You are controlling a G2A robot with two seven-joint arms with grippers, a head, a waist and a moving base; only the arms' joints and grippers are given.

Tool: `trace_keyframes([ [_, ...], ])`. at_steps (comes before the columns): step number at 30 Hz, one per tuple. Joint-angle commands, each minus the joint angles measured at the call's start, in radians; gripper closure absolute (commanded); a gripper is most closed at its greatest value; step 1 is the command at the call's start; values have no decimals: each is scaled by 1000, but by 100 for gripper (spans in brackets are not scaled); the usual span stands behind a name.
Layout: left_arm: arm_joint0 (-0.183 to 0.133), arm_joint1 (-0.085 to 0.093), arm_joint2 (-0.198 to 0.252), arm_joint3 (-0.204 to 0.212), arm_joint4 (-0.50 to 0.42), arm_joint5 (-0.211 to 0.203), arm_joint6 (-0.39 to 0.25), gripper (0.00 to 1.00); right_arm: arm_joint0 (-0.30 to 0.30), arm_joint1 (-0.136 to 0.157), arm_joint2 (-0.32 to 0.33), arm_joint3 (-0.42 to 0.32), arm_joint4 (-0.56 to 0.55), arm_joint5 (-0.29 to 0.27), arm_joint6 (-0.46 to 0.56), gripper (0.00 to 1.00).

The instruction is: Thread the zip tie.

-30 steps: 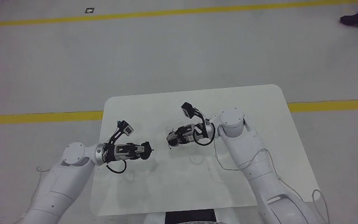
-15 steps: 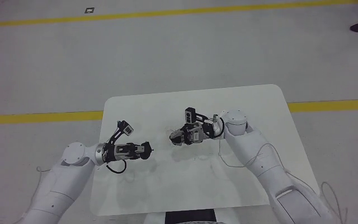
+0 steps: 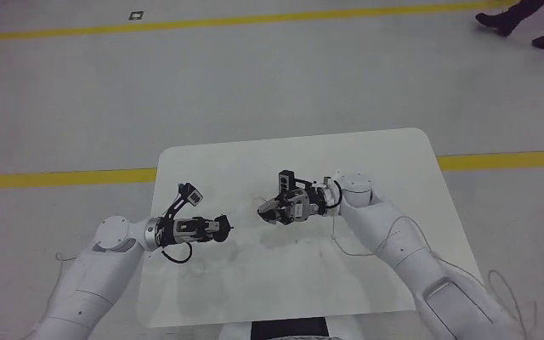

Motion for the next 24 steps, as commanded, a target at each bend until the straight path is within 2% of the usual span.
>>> trace_keyframes([
  [1,0,0,0,0,0,0,0,100,-7,2,-3,-18,11,0,-6,100],
  [4,0,0,0,0,0,0,0,100,-11,11,-13,-29,77,0,6,100],
  [10,0,0,0,0,0,0,0,100,11,48,-102,-56,227,0,6,100],
  [17,0,0,0,0,0,0,0,100,63,101,-264,-68,428,0,6,100],
  [24,0,0,0,0,0,0,0,100,149,148,-457,-72,616,0,6,100],
])
